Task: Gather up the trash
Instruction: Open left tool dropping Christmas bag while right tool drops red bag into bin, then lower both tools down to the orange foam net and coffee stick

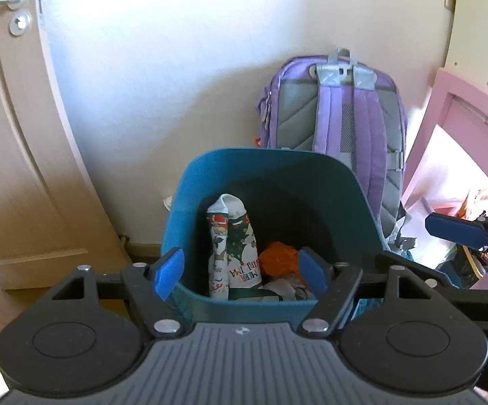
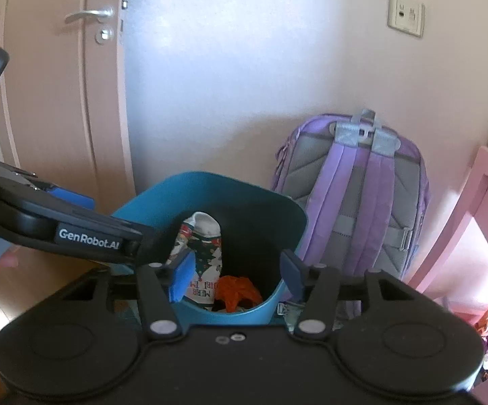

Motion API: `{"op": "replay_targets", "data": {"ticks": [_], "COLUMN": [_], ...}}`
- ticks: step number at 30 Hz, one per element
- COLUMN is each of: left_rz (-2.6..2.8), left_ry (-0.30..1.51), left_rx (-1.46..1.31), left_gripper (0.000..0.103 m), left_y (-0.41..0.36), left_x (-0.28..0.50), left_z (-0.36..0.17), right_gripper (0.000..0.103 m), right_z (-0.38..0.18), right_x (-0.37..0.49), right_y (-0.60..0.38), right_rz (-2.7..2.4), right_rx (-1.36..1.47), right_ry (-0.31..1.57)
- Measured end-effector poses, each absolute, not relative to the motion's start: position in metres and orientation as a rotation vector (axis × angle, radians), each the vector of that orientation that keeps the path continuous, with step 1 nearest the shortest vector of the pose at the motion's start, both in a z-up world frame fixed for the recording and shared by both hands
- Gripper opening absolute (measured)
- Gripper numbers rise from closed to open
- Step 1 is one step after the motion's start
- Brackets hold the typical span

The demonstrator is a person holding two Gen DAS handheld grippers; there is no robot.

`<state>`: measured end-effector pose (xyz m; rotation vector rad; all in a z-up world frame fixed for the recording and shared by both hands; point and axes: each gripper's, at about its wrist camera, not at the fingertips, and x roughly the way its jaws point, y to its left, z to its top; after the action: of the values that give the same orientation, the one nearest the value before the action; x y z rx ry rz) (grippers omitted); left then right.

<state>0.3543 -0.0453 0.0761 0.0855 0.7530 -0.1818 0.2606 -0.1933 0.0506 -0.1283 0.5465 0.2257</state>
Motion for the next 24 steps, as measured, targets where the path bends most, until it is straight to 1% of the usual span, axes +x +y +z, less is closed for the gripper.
{"op": "replay_targets", "data": {"ticks": [10, 13, 14, 24], "left_rz": [-0.203, -0.198, -0.198, -0.156], "left_ry": [0.692, 0.674, 0.668, 0.655], "left_rx": [0.065, 0.051, 0.046, -0.016], "left_gripper": [0.075, 0.080, 0.080, 0.081], "left_y": [-0.017, -0.001, 0.005, 0.085], "left_x": [0.295, 0.277, 0.271, 0.223], "left_z": [0.108, 0.113, 0.114, 0.099], "right_gripper": [0.058, 0.058, 0.058, 0.058], "right_z": [0.076, 0.081, 0.081, 0.063], "right_x": [0.214, 0.200, 0.195, 0.164], "right_y": [-0.180, -0.172, -0.169, -0.118], "right_rz": [0.257, 0.284, 0.293, 0.423], "right_rx": [-0.128, -0.121, -0.123, -0.154], "right_ry": [0.512, 0.509, 0.507, 0.545]}}
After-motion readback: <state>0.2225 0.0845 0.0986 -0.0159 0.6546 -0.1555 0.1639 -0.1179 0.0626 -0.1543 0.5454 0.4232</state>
